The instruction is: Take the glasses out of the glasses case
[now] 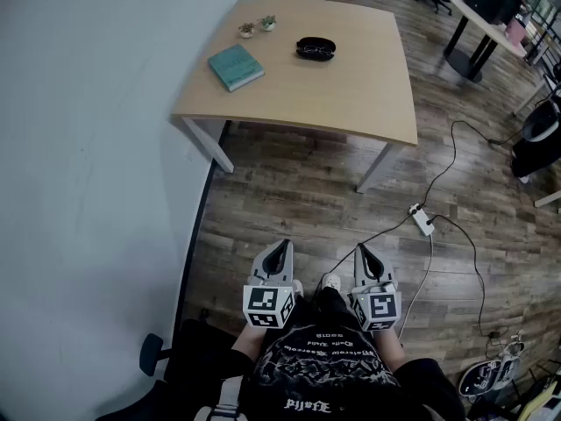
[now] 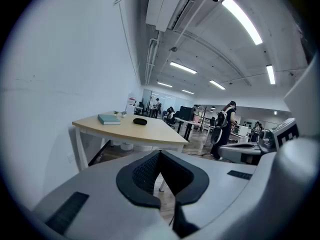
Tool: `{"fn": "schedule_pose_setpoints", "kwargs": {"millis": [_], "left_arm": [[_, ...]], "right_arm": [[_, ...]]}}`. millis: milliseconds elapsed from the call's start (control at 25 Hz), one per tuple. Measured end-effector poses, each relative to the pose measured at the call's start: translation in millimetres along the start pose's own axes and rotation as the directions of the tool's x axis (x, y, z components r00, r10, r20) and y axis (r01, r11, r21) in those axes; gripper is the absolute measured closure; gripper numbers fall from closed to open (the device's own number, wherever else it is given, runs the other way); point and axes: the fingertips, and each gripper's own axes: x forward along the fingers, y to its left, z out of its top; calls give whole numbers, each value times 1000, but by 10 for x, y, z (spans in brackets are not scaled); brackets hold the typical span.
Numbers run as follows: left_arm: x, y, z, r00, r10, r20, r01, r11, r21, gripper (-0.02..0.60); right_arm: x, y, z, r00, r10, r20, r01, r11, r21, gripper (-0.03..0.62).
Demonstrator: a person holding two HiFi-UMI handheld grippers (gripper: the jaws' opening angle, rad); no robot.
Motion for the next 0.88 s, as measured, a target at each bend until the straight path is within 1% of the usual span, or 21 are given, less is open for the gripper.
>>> {"fn": "schedule_pose_setpoints", "kwargs": {"millis": [120,320,440,560,640,720,760,800,840,880], "left_arm": [[9,-52,69,1000,-5,25,5,1000,5,578],[14,-139,134,999,-11,43,11,1000,5,577],[25,-211,132,998,-39,49,39,999,7,578],[32,-280,107,997,-68,33,67,998,13,578],[44,-290,103,997,-66,32,66,998,18,577],[57,-270,103,998,-51,43,51,999,1,577],[68,-257,100,998,-42,46,43,999,-10,577],[85,-248,93,998,-37,44,38,999,-17,561],[108,-247,82,998,-40,38,41,999,-22,495],[130,-249,69,998,-46,31,46,999,-26,405]], "right_arm": [[-24,-46,11,1000,-6,6,6,1000,-4,591],[-36,-109,86,999,-3,35,3,1000,-10,591],[-43,-127,94,998,8,55,-7,1000,-4,590],[-60,-180,137,997,-7,71,6,1000,15,589],[-49,-218,173,997,-14,82,12,1000,23,588],[-24,-227,174,997,7,82,-10,1000,29,587],[-12,-223,163,996,27,80,-30,999,43,539],[-4,-221,154,996,45,81,-50,997,62,463],[-1,-226,147,995,54,84,-61,995,77,461],[0,-232,140,995,58,87,-65,994,84,461]]}}
